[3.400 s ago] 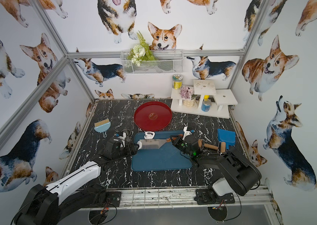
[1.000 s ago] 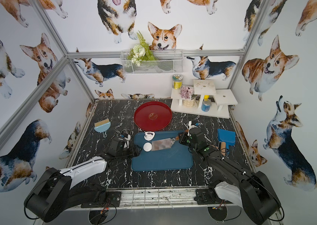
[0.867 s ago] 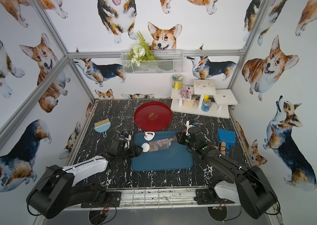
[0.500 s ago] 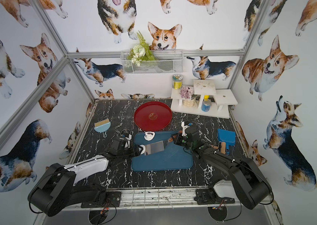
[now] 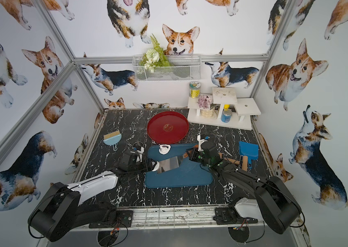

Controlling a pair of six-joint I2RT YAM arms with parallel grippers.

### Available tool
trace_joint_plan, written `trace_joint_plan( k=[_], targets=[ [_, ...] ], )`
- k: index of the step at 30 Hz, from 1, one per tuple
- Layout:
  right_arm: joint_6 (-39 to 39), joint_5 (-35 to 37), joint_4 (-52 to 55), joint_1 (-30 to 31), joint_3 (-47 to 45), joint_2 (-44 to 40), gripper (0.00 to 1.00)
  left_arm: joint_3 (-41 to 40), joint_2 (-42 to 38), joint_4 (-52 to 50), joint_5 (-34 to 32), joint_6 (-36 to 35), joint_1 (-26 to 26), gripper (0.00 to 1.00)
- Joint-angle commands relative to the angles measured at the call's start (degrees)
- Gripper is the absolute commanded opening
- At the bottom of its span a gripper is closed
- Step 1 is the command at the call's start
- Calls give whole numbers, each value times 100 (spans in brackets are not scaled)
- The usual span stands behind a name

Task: Roll out the dumpling wrappers from the dough
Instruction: Scoop the dumpling wrapper from the work surface.

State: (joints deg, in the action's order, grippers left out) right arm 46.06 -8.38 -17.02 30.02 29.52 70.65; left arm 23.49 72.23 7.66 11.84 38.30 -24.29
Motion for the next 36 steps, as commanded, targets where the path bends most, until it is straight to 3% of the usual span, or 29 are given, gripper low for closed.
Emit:
trace_joint_plan(
  k=[1, 17, 36],
  targets=[
    [133, 420, -150, 23, -166, -1, 0, -11, 1, 174, 106, 19, 4, 83],
    [588, 381, -1397, 301, -348, 762, 0, -53, -2, 192, 186, 46, -5, 81],
    [843, 275, -2155, 373, -353, 1299, 0, -19, 29, 188, 153, 64, -40, 81]
  ],
)
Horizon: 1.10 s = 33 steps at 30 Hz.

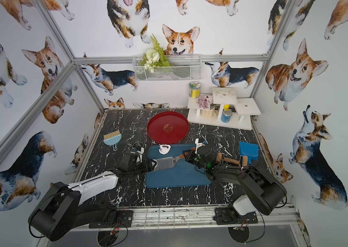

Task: Roll out the dumpling wrappers from the dough
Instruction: Scoop the dumpling wrapper from the work surface.

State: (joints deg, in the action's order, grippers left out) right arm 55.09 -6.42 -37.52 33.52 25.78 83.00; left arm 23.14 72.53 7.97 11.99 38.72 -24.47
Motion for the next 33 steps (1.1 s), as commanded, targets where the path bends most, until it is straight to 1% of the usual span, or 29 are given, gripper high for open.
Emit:
trace_joint_plan(
  k=[1, 11, 14, 16, 20, 26, 33],
  targets=[
    [-60, 79, -119, 23, 39, 100, 0, 16, -2, 153, 141, 22, -23, 81],
    [115, -96, -569, 58, 38, 397, 0, 11, -46, 93, 74, 22, -34, 81],
    [167, -45, -607, 44, -58, 277, 0, 33, -157, -75, -82, 34, -30, 84],
    [170, -48, -580, 25, -112, 171, 0, 65, -282, -253, -300, 46, -32, 87],
    [223, -185, -559, -104, -200, 3, 0, 151, -523, -532, -603, 48, -23, 89],
    [314, -500, -644, -365, -342, -179, 0, 185, -721, -693, -689, 48, -23, 90],
    [284, -669, -378, -582, -336, -664, 0, 139, -1111, -864, -961, 79, -14, 90]
  ],
)
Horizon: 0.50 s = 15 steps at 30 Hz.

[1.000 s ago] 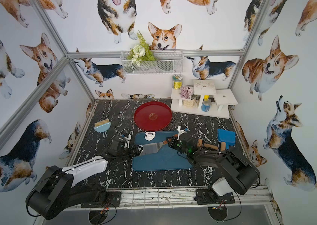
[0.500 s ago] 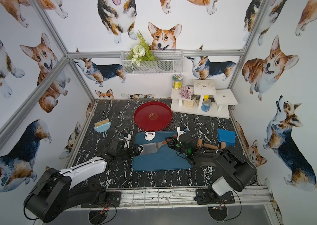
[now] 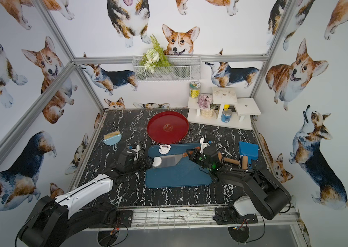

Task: Roll out the dumpling wrappers from the dough
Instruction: Scoop the dumpling wrapper from the work surface.

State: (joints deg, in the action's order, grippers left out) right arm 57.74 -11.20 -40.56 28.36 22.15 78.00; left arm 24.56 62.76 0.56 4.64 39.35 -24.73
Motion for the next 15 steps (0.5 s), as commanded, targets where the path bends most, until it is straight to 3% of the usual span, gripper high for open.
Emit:
trace_joint_plan(
  k=[1, 7, 11, 15],
  targets=[
    [14, -213, -6, -110, 47, -227, 0, -16, -218, -156, -271, 20, 12, 91],
    [-261, -193, 665, -324, 538, -487, 0, -43, -806, -333, -500, -13, 39, 92],
    [-410, -297, 971, -546, 976, -384, 0, -115, -1161, -410, -537, -36, 47, 99],
    [-646, -402, 1207, -766, 1466, -145, 0, -229, -1565, -489, -642, -50, 60, 100]
  ],
)
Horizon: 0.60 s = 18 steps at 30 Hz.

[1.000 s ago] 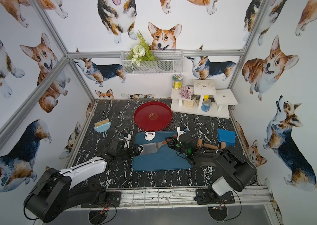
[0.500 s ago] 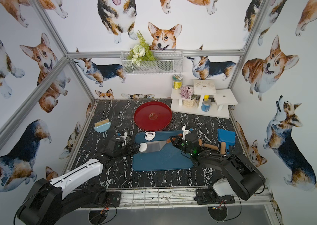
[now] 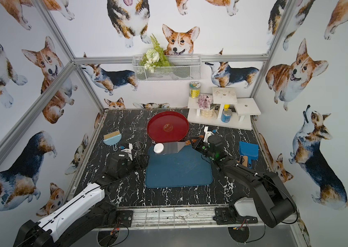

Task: Roll out the dumpling wrappers from the dough
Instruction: Scoop the dumpling wrapper from the work surface, then place the dumpling wrapper on the plate.

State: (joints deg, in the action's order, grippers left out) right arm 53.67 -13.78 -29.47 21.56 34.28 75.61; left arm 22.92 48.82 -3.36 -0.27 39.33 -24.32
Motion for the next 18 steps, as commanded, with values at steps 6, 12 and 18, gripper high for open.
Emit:
trace_joint_plan(
  k=[6, 12, 18],
  targets=[
    [-731, -210, 463, -421, 1046, 671, 0, -217, -777, -183, -215, -56, 41, 100],
    [-1223, -169, 811, -630, 1840, 1277, 0, -157, -879, -342, -151, -174, 67, 100],
    [-1760, -99, 1316, -679, 2753, 1856, 0, -130, -815, -284, -97, -271, 87, 100]
  ],
)
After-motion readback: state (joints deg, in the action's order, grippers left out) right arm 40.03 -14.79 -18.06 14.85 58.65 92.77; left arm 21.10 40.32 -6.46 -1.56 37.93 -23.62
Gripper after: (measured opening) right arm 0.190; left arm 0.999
